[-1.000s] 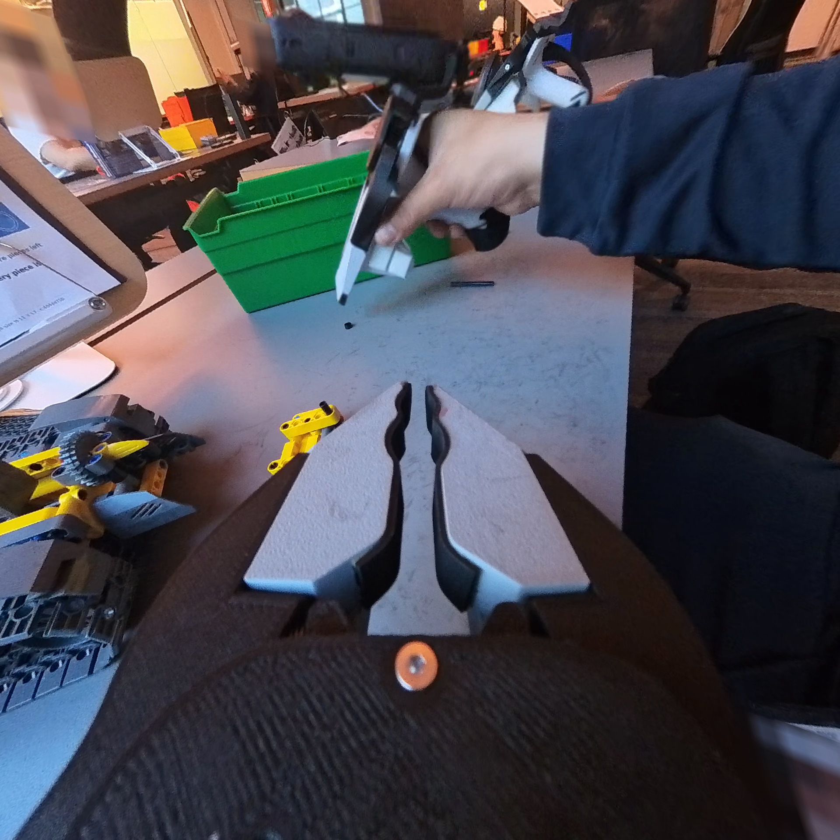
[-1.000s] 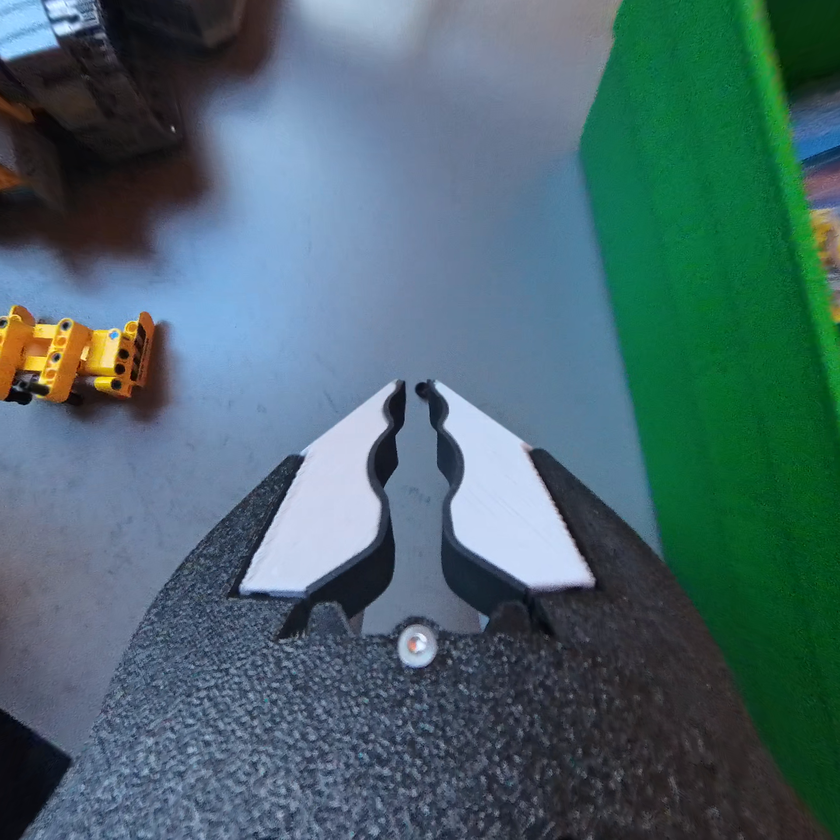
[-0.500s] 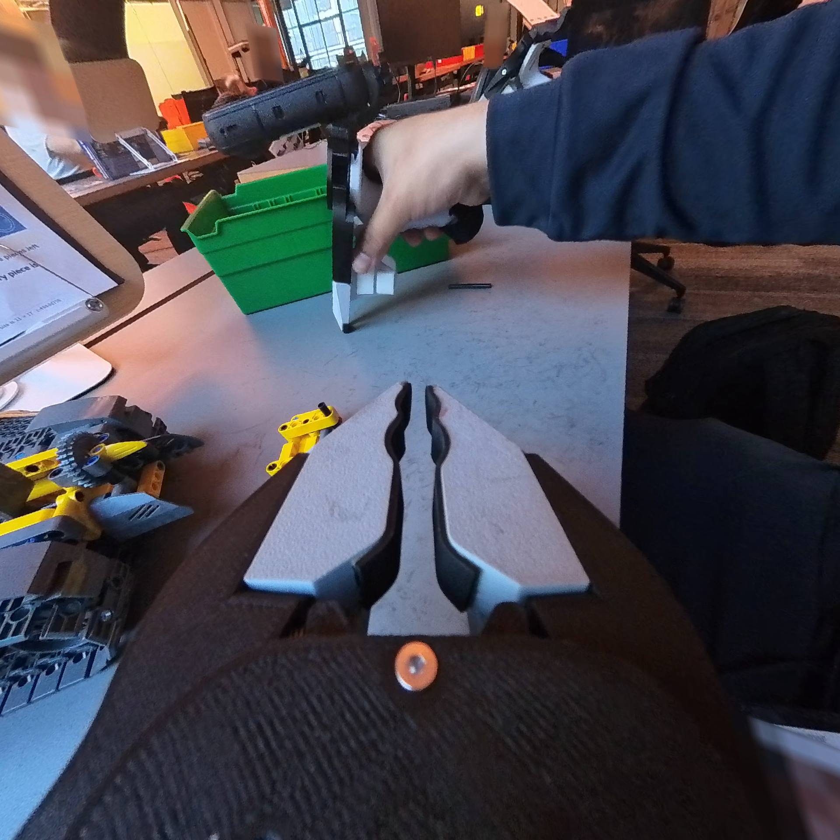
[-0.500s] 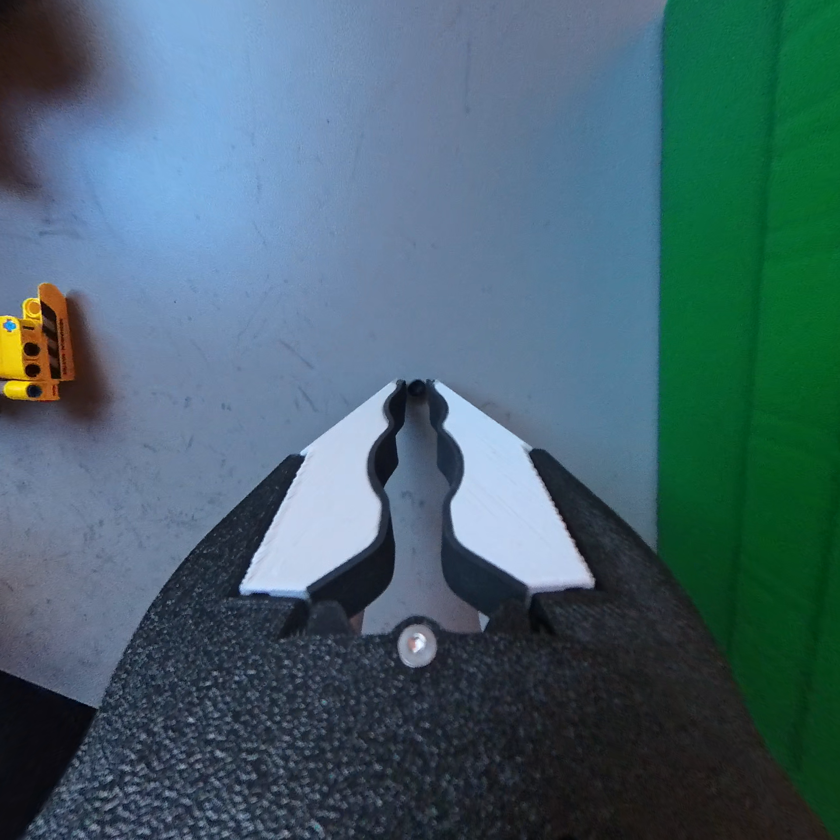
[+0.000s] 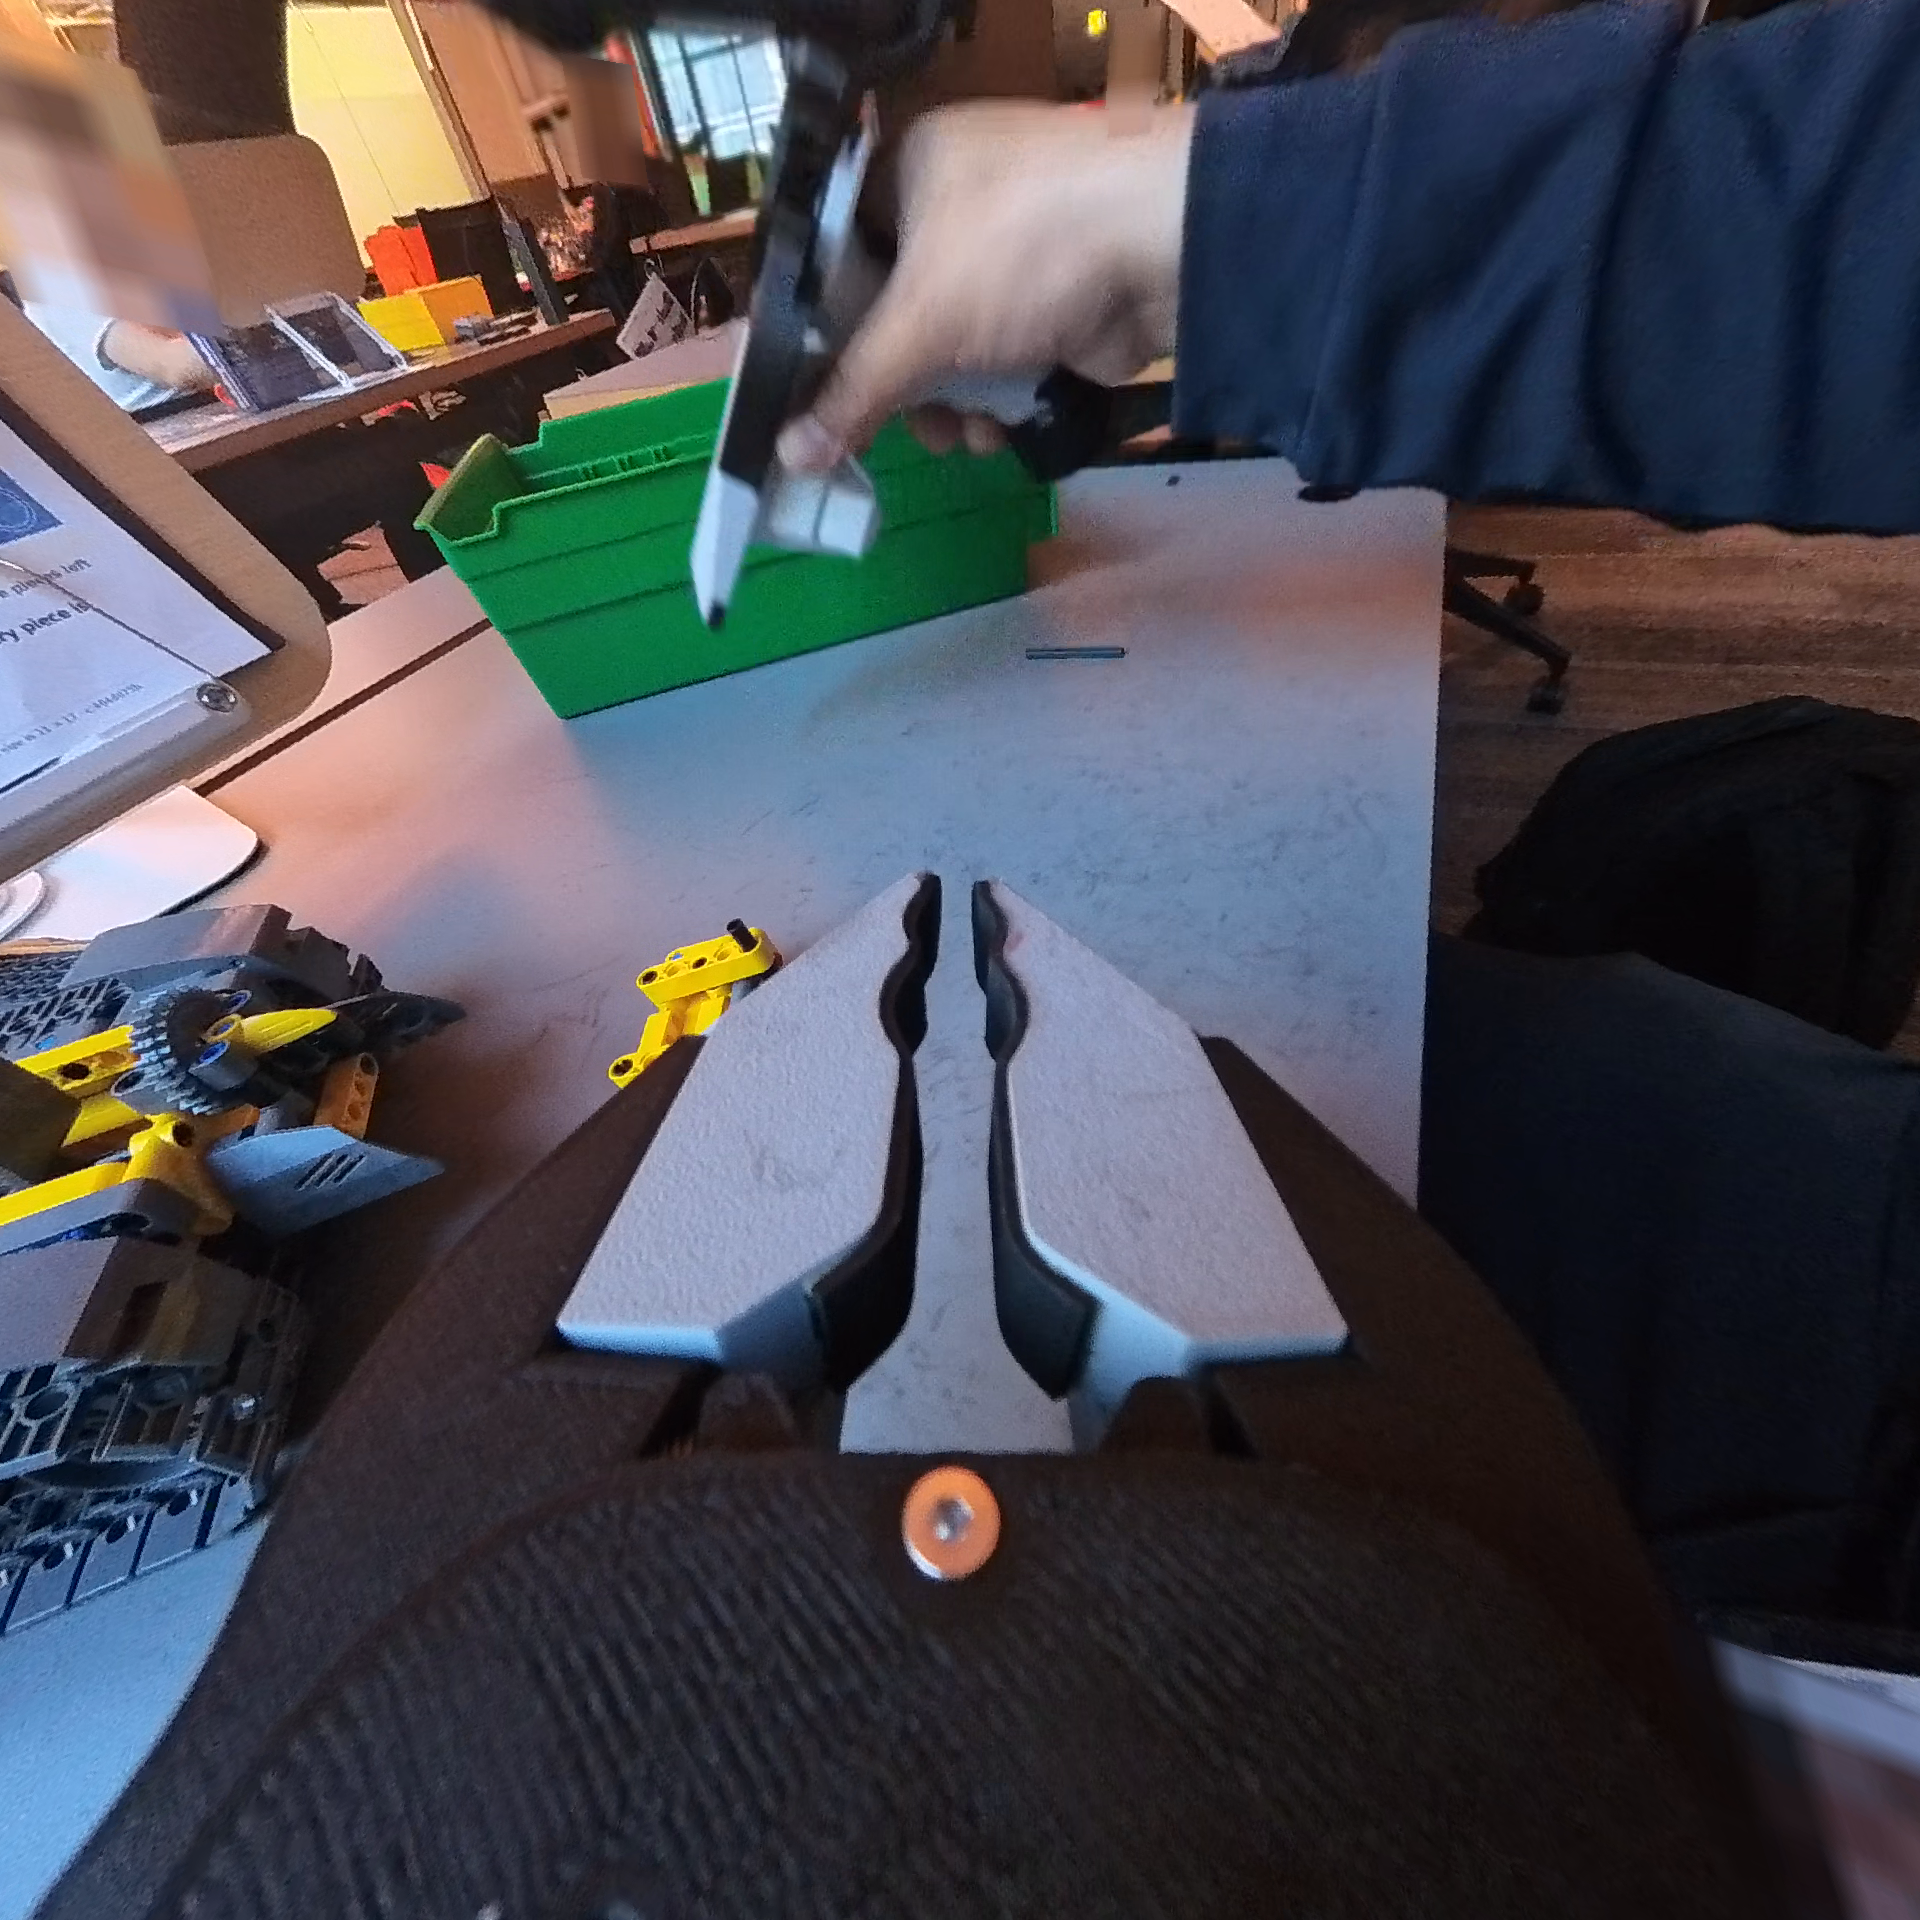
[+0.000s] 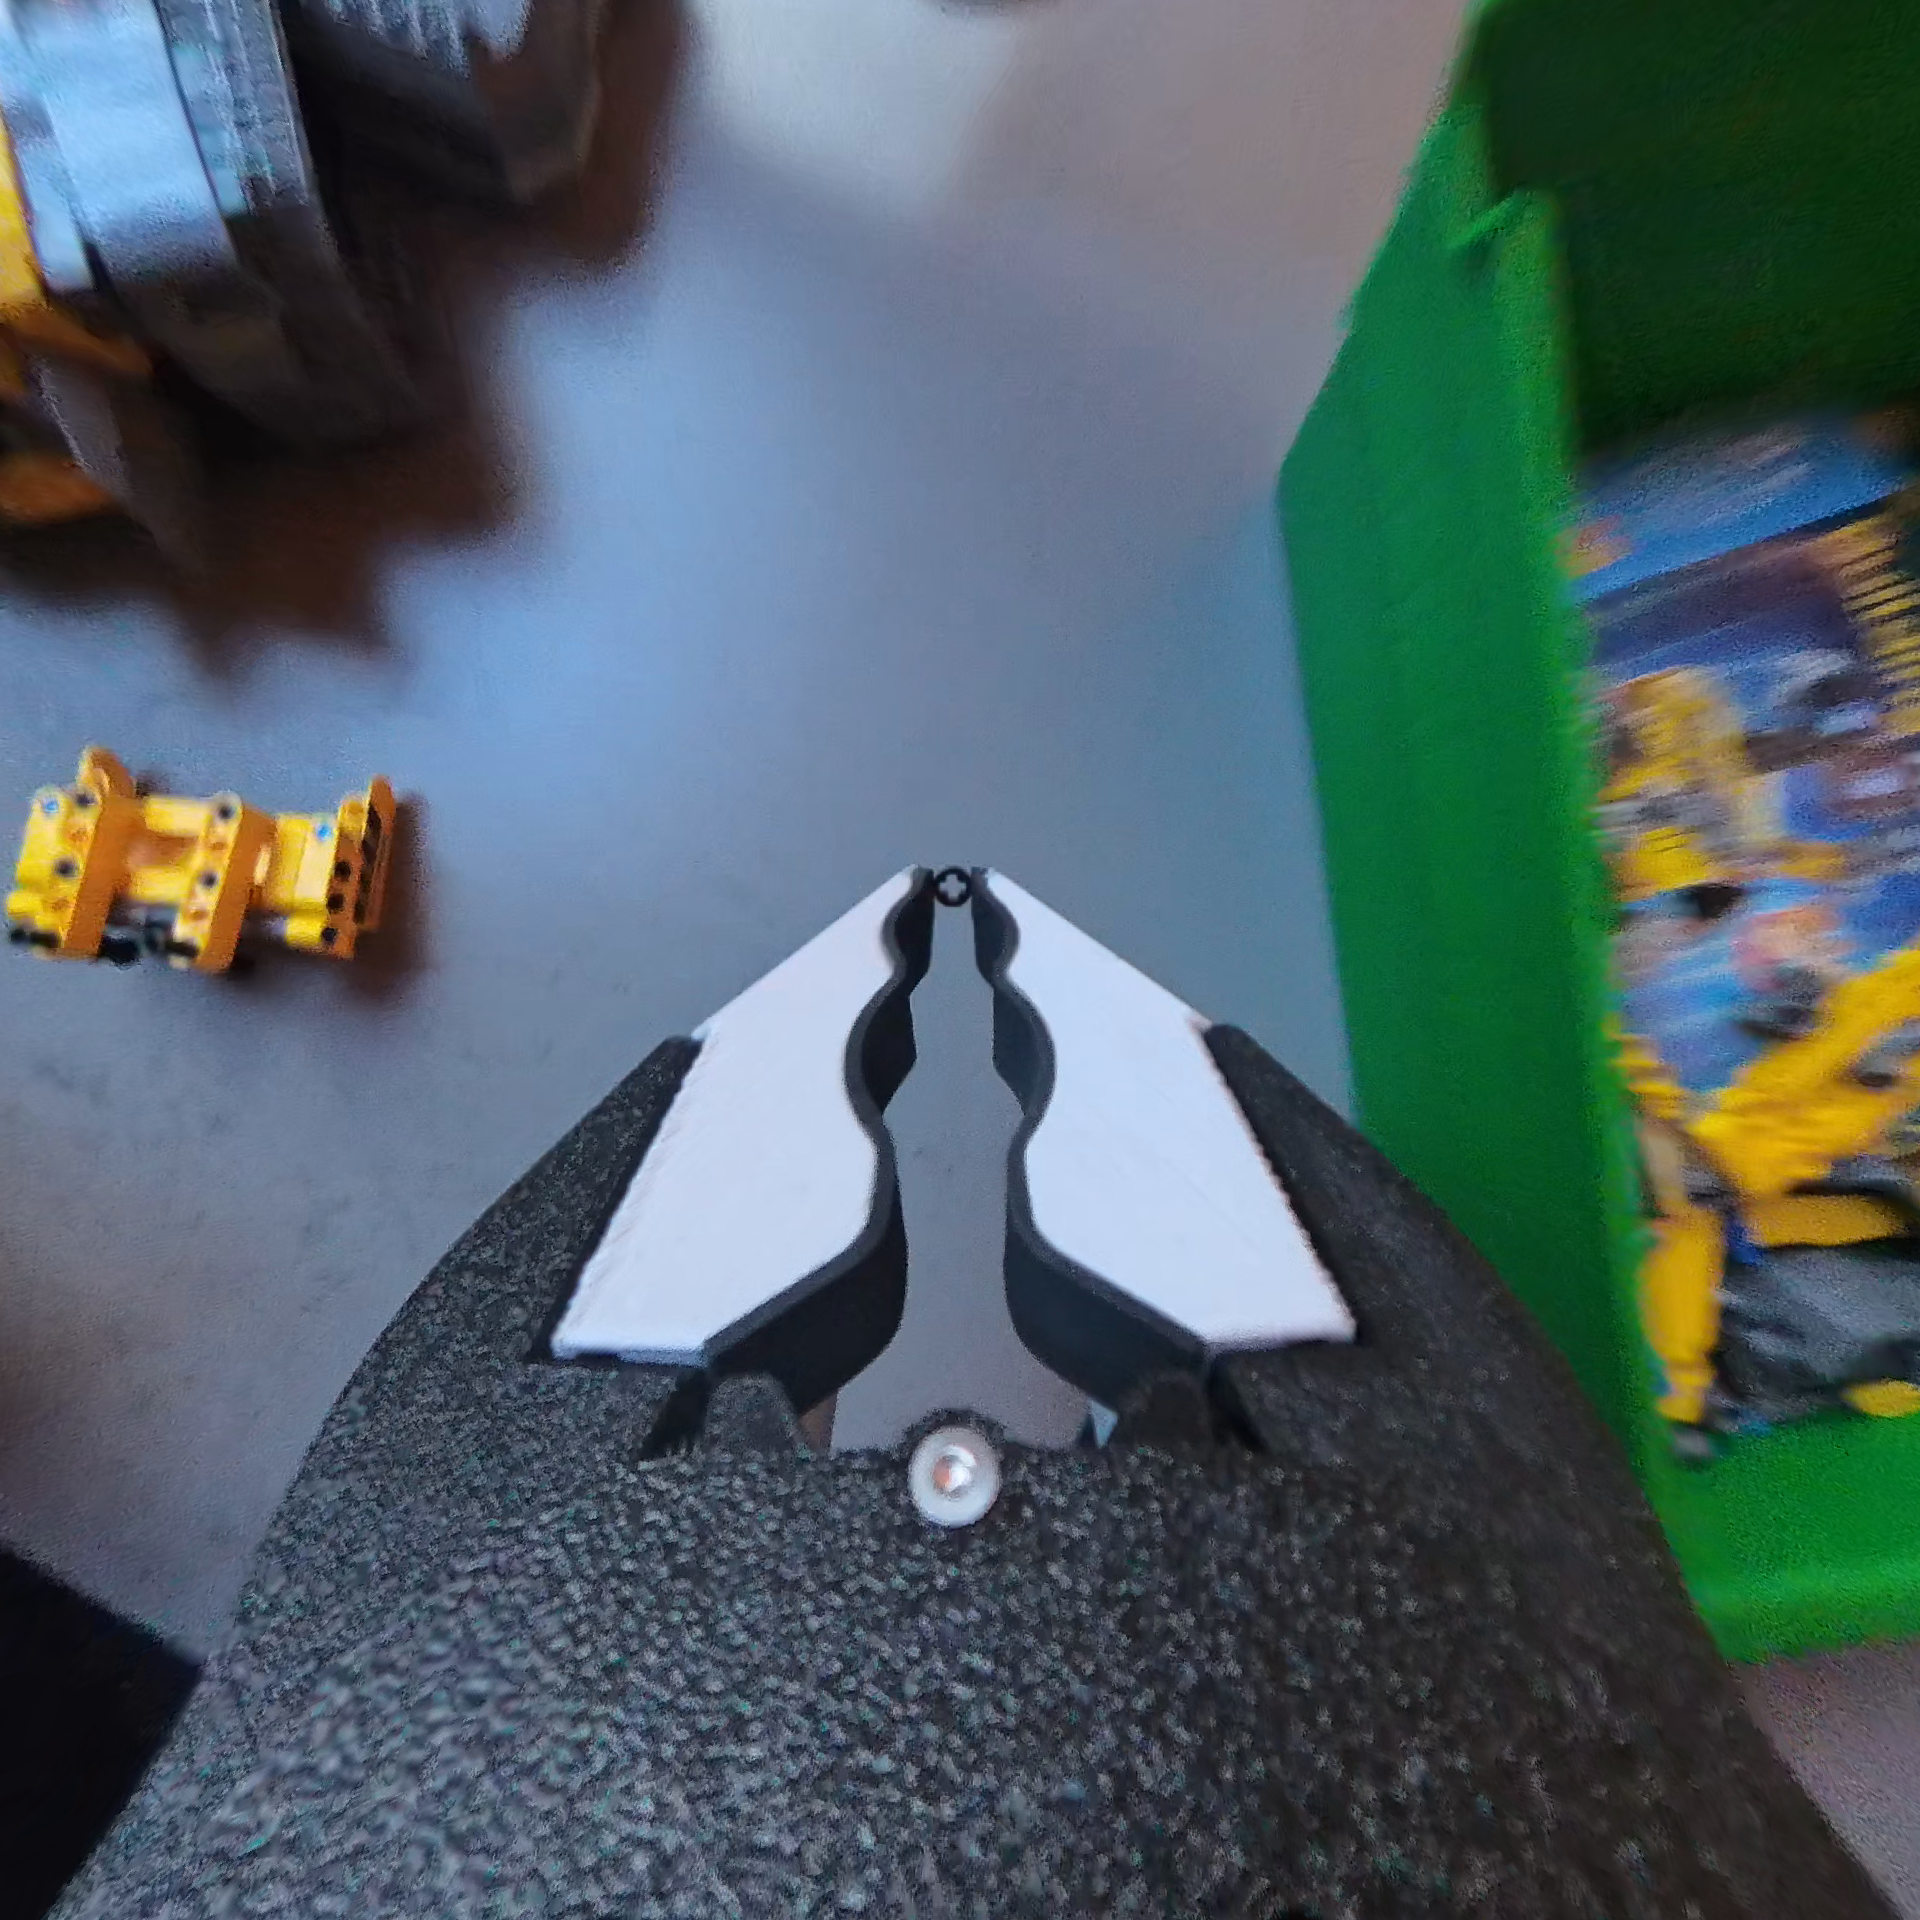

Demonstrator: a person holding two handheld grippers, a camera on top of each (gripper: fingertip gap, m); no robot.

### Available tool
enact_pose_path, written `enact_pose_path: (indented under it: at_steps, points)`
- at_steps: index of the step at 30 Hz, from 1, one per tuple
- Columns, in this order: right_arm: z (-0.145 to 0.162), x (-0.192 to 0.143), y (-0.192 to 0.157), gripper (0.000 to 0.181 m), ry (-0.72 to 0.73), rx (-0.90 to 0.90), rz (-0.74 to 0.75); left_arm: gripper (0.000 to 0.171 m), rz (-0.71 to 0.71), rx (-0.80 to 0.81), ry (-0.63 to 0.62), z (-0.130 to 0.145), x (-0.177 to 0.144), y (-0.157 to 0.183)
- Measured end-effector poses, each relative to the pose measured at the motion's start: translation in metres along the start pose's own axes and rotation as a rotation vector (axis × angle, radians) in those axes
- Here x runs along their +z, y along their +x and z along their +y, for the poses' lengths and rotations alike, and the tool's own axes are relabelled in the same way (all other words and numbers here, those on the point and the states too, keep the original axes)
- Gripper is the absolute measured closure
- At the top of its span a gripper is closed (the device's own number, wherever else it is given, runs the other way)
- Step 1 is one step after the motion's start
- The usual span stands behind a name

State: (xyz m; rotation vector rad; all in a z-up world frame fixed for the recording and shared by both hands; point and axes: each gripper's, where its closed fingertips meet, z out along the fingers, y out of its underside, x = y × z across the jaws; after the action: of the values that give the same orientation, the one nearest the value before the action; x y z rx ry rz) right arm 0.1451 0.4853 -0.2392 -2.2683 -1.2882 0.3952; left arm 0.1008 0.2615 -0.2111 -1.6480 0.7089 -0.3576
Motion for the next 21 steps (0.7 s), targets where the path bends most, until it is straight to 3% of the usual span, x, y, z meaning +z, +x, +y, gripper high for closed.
enact_pose_path:
  at_steps: [3, 6, 9, 13, 17, 21]
  points:
    - [-0.034, -0.044, 0.043, 0.177, 0.209, 0.042, 0.138, 0.168, 0.001, -0.001, -0.001, 0.000, 0.000, 0.000]
    - [-0.038, -0.081, 0.105, 0.177, 0.327, 0.156, 0.300, 0.168, 0.000, 0.000, 0.000, 0.000, 0.000, 0.000]
    - [-0.018, -0.079, 0.133, 0.161, 0.289, 0.271, 0.270, 0.168, 0.001, 0.002, -0.003, 0.000, 0.001, 0.000]
    - [-0.005, -0.076, 0.137, 0.161, 0.291, 0.270, 0.280, 0.168, -0.001, 0.001, -0.003, 0.000, 0.001, 0.000]
    - [-0.020, -0.081, 0.091, 0.161, 0.427, 0.206, 0.180, 0.167, -0.089, -0.011, 0.000, 0.000, -0.002, -0.013]
    - [-0.018, -0.051, -0.035, 0.159, 0.433, 0.024, -0.212, 0.164, -0.231, -0.064, 0.007, 0.003, -0.012, -0.043]
